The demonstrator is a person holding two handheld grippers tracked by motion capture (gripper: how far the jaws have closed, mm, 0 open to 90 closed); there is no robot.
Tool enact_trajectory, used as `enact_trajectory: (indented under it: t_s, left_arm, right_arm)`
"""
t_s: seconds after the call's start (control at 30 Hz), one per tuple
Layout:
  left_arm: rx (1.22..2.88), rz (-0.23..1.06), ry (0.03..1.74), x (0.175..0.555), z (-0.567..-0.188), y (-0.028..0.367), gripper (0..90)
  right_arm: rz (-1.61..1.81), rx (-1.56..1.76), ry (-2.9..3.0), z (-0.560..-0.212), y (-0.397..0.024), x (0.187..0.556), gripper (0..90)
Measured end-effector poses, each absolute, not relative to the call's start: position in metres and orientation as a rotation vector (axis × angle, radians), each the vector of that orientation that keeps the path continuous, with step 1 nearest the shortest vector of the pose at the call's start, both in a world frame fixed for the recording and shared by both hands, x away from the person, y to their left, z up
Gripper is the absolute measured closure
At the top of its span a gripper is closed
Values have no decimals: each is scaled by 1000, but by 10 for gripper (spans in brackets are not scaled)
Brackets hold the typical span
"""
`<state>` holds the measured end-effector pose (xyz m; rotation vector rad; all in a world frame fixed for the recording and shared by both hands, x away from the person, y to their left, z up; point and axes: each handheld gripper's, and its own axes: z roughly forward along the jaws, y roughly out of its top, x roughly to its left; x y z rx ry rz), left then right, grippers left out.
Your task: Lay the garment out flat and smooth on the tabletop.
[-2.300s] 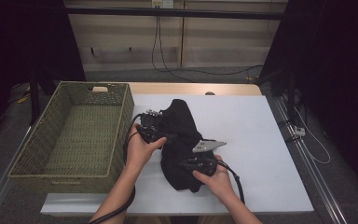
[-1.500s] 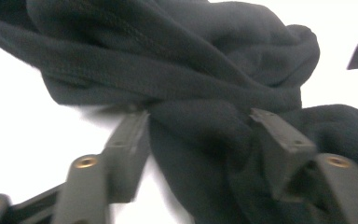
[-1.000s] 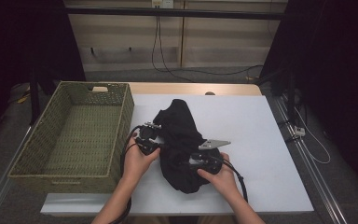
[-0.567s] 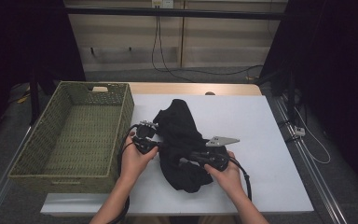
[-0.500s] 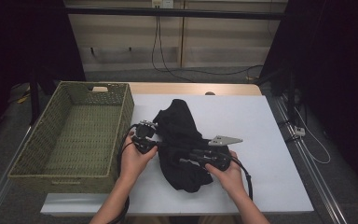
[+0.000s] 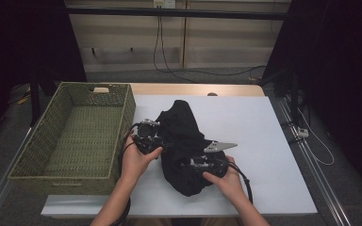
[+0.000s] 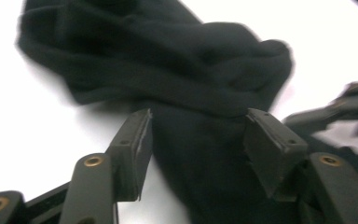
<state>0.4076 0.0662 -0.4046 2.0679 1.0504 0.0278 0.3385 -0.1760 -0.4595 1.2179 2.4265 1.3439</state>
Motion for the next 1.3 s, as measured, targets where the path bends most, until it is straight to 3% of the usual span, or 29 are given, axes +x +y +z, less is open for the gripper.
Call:
enact_trajectory:
  t_s: [0.13, 0.27, 0.4, 0.53, 0.57, 0.93, 1.13, 1.2, 1.23, 1.27, 1.3]
  left_arm:
    - [2075, 4, 1001, 406, -399, 57, 300]
    - [2132, -17, 945, 402, -399, 45, 300]
    - [2218, -24, 906, 399, -403, 39, 481]
    - [2235, -51, 935, 397, -405, 41, 792]
    - [2236, -51, 940, 398, -406, 43, 825]
    - [2136, -37, 1044, 399, -397, 70, 860]
    - [2130, -27, 1085, 400, -399, 77, 864]
    - [2132, -31, 1088, 400, -399, 78, 866]
    - [2130, -26, 1092, 400, -399, 79, 866]
    - [2129, -23, 1093, 400, -400, 80, 866]
    - [2121, -23, 1099, 400, -400, 80, 867]
  right_arm:
    - [1343, 1194, 2448, -462, -168, 335, 549]
    - [1349, 1205, 2455, -462, -165, 333, 556]
    - [1351, 1216, 2445, -462, -166, 333, 566]
    - [1358, 1216, 2439, -462, -168, 334, 543]
    - [1356, 1220, 2429, -462, -169, 335, 532]
    - [1315, 1275, 2251, -448, -202, 351, 530]
    - [1196, 1230, 2313, -458, -192, 366, 524]
    - [1145, 1182, 2334, -462, -185, 370, 577]
    - [1108, 1146, 2344, -461, -183, 371, 650]
    - [1101, 1126, 2359, -460, -183, 371, 809]
    - [1123, 1126, 2385, -460, -185, 371, 887]
